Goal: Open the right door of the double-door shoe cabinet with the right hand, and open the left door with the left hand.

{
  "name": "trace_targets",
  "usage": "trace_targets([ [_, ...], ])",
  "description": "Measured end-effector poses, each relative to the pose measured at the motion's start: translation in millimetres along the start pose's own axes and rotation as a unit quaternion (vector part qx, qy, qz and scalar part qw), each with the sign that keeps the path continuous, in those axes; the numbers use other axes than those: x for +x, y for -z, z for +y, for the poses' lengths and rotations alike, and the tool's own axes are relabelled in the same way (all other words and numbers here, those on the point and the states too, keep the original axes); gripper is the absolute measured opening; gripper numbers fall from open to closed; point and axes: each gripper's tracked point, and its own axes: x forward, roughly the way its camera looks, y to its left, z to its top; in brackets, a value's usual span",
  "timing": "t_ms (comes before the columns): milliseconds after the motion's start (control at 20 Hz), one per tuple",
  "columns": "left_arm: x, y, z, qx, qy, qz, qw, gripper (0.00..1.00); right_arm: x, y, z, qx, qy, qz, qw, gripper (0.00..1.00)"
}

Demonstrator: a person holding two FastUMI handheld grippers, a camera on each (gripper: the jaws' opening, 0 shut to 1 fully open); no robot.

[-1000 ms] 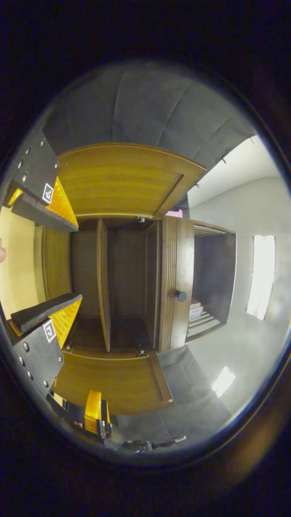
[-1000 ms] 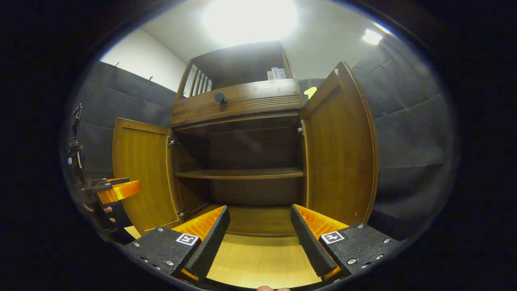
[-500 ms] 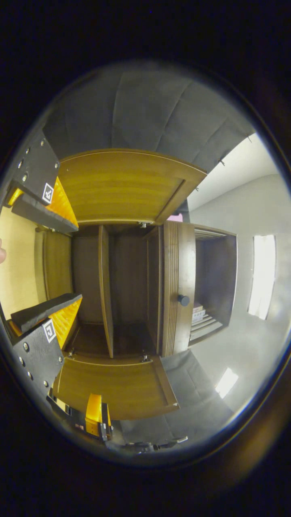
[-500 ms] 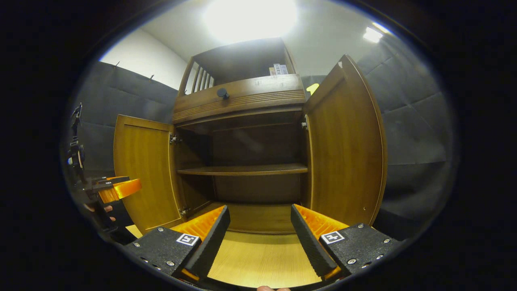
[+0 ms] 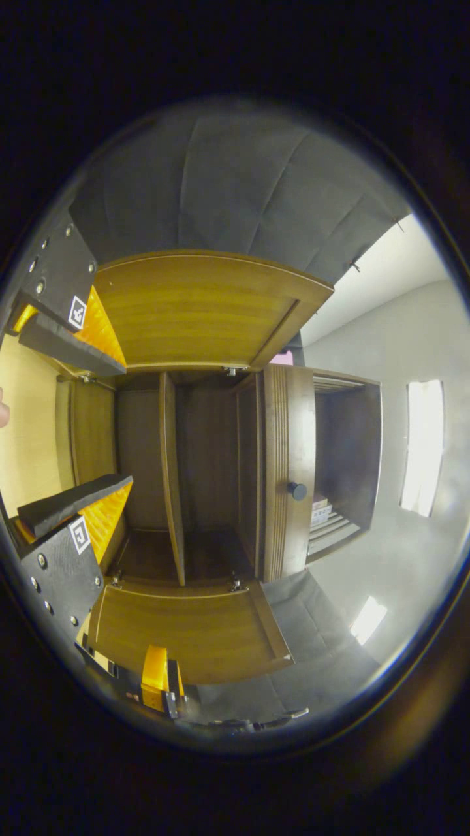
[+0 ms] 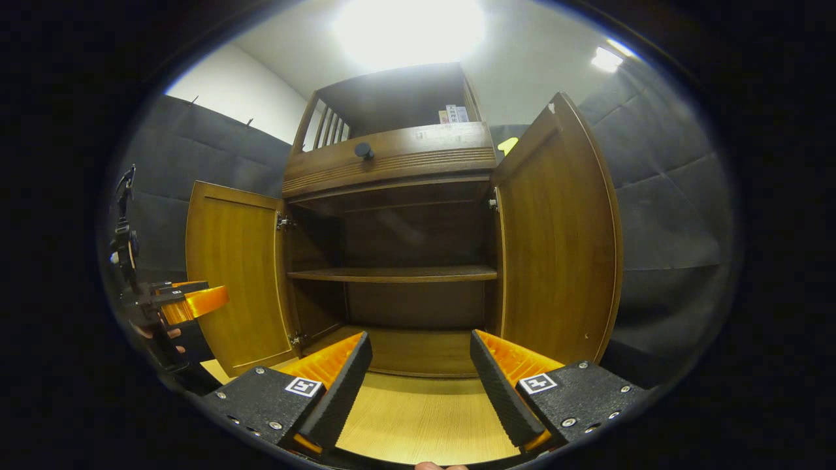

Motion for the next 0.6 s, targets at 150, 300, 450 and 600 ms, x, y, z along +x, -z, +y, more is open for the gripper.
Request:
trace_targets([
  [150, 1.1, 1.1, -0.2, 0.007, -0.006, -0.003, 1.0, 0.82, -0.6, 0.7, 0.7, 0.0, -0.005, 0.0, 1.0, 0.94],
  [300, -0.2, 0.9, -0.4, 0.013, -0.012, -0.005, 1.0, 0.82, -0.5, 4.4, -0.3, 0.001, -0.007, 0.006, 1.0, 0.94],
  [450, 1.8, 3.4, -1.6, 0.016, -0.017, -0.006, 1.0, 0.82, -0.7, 4.7, -0.6, 0.007, -0.01, 0.007, 1.0, 0.94],
  [600, 2.2, 6.6, -2.6, 0.018, -0.02, -0.003, 1.0, 0.82, -0.7, 2.8, -0.3, 0.007, -0.009, 0.006, 1.0, 0.94],
])
